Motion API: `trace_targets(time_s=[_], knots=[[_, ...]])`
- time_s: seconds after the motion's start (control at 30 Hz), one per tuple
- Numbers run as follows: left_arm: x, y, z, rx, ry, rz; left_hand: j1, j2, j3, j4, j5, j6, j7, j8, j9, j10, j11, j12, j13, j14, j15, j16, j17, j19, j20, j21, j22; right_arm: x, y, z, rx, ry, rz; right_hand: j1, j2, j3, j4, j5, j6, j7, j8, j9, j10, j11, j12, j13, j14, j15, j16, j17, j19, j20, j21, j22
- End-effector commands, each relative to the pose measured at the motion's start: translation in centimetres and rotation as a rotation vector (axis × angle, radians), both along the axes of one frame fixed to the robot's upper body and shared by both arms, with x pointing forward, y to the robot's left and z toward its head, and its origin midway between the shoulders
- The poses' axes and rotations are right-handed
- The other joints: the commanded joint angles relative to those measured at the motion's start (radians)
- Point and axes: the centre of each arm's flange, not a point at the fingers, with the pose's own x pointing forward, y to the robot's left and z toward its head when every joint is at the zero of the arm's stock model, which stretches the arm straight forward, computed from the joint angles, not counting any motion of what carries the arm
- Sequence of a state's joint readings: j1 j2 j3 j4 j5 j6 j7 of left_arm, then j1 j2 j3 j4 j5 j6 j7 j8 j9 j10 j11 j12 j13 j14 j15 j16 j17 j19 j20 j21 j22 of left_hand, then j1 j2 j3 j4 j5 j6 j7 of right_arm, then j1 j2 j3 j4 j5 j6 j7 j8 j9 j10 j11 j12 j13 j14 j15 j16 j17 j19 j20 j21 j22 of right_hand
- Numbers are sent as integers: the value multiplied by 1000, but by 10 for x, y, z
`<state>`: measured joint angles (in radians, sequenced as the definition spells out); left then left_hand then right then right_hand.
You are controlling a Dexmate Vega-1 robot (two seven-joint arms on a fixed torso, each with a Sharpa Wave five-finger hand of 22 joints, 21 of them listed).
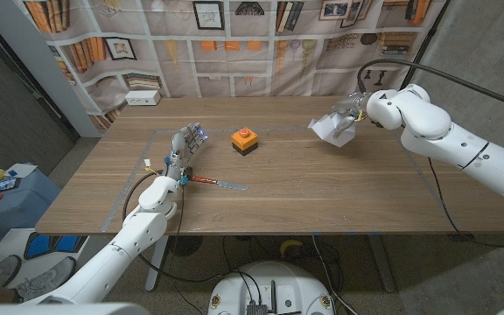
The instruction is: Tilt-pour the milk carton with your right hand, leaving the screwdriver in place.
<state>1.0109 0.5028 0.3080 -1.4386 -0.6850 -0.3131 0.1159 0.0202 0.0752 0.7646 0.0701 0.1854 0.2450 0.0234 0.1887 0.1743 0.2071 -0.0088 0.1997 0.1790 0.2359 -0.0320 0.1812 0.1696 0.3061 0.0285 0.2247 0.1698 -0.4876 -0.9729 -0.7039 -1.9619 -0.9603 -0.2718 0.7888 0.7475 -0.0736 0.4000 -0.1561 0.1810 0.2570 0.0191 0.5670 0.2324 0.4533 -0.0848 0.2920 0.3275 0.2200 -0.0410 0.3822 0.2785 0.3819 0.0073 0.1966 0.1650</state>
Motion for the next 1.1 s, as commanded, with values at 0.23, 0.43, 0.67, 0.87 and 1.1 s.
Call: trace_targets(time_s=[0.23,0.43,0.67,0.87,1.1], knots=[[2,-4,-5,-13,10,3,-3,65,7,6,5,8,-4,-2,4,5,1,-2,6,8,-1,1,4,9,-2,-6,5,11,10,6,-193,33,-100,4,1,-7,0,3,13,4,9,1,5,-3,-2,4,7,-11,3,2,-6,1,-6,5],[2,-5,-5,-16,11,5,-3,65,7,7,5,8,-5,-2,4,6,3,-1,6,8,-1,1,4,10,-2,-7,5,16,16,7,-256,60,-128,1,1,-9,2,3,12,4,9,2,7,-2,-3,5,5,-10,3,2,-9,4,-7,5],[2,-4,-7,-23,11,12,-3,65,8,8,5,8,-4,-2,5,4,2,-2,6,8,1,1,4,10,-1,-8,5,21,19,12,-309,89,-164,-2,5,-10,4,3,11,6,9,2,5,2,-5,6,4,-7,2,2,-14,8,-8,5],[1,-2,-9,-31,9,19,-3,66,9,8,5,8,-3,-2,5,6,3,-2,6,8,0,0,4,11,-1,-9,5,24,23,15,-350,100,-184,-6,9,-11,7,3,9,5,8,3,4,3,-7,7,2,-4,2,2,-19,7,-10,5],[2,-1,-11,-38,8,20,-3,66,9,9,5,9,-5,-2,5,4,5,-2,6,8,0,0,4,12,-1,-10,5,27,28,17,-390,112,-204,-16,14,-14,12,3,5,7,7,4,0,4,-10,9,3,-7,3,4,-34,12,-14,4]])
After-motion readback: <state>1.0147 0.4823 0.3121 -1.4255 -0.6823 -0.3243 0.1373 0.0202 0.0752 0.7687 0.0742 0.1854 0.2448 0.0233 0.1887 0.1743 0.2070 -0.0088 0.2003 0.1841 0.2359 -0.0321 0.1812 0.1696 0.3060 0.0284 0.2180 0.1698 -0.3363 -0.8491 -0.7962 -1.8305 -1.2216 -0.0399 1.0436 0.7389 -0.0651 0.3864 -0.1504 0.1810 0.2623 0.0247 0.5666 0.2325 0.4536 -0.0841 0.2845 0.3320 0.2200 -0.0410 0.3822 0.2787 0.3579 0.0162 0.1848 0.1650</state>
